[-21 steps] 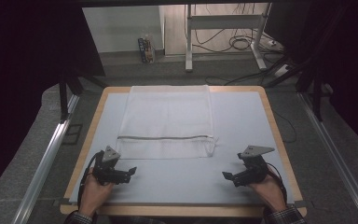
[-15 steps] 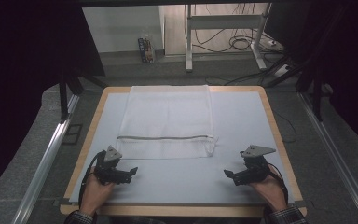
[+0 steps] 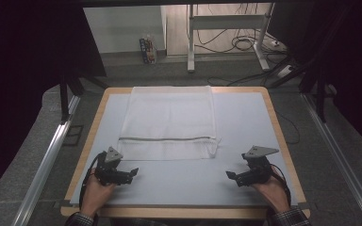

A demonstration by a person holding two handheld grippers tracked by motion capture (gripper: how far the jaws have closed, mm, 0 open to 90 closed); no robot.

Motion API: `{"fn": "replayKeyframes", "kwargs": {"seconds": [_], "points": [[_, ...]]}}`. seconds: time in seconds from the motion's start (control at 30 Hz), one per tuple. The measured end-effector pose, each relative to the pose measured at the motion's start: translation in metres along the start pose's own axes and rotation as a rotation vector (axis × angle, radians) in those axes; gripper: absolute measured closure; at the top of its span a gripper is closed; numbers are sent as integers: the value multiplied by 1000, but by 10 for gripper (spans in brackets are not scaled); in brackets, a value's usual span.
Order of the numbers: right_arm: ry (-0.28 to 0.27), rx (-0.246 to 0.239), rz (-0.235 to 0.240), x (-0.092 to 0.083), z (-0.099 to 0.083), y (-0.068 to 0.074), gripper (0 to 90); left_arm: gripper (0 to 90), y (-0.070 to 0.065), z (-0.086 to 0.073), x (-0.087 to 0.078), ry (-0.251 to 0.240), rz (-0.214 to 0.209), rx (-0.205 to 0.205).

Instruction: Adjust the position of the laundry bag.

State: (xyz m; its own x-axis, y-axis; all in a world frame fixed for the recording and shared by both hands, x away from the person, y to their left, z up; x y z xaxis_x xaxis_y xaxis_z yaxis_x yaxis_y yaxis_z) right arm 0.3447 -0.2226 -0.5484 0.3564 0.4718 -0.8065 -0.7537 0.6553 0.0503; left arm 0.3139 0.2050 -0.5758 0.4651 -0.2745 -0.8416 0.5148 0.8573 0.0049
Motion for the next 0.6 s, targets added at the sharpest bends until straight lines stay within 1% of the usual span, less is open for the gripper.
{"fn": "replayKeyframes", "kwargs": {"seconds": [0.07, 0.17, 0.2, 0.23, 0.27, 0.33, 0.4, 0.43, 0.6], "points": [[1, -7, -7, 0, 0, 0, 14, 44, 0, 0, 0, 3, 7, 8], [-2, -12, -12, 0, 2, 0, 15, 44, 1, 1, -1, -9, 11, 6], [1, -12, -15, 0, 3, 0, 15, 43, 2, 2, -2, -20, 9, -3], [1, -12, -15, 0, 3, 0, 15, 43, 2, 2, -2, -20, 9, -3], [4, -9, -14, 2, 4, 0, 12, 43, 2, 3, -2, -28, -7, -19], [5, -9, -14, 2, 5, 0, 12, 43, 2, 3, -2, -32, -14, -26], [6, -13, -19, 2, 7, 0, 13, 44, 2, 4, -3, -36, -9, -30], [-2, -17, -24, 1, 10, 0, 15, 44, 2, 4, -3, -36, -7, -32], [-14, -25, -26, 2, 15, 0, 16, 47, 5, 7, -2, -30, 6, -25]]}}
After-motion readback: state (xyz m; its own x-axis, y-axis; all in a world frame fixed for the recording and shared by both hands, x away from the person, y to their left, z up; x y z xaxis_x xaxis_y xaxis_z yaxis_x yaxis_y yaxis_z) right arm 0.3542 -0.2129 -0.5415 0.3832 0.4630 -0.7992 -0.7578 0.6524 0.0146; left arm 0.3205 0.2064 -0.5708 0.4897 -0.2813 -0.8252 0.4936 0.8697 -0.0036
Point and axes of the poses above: each handheld gripper's, and its own axes: x roughly forward along the jaws, z roughly out of its top, y roughly to its left, the point moved 6 cm from there along x, roughly forward along the jaws, and after that the axes turned 12 degrees about y, right-handed, at the moved point
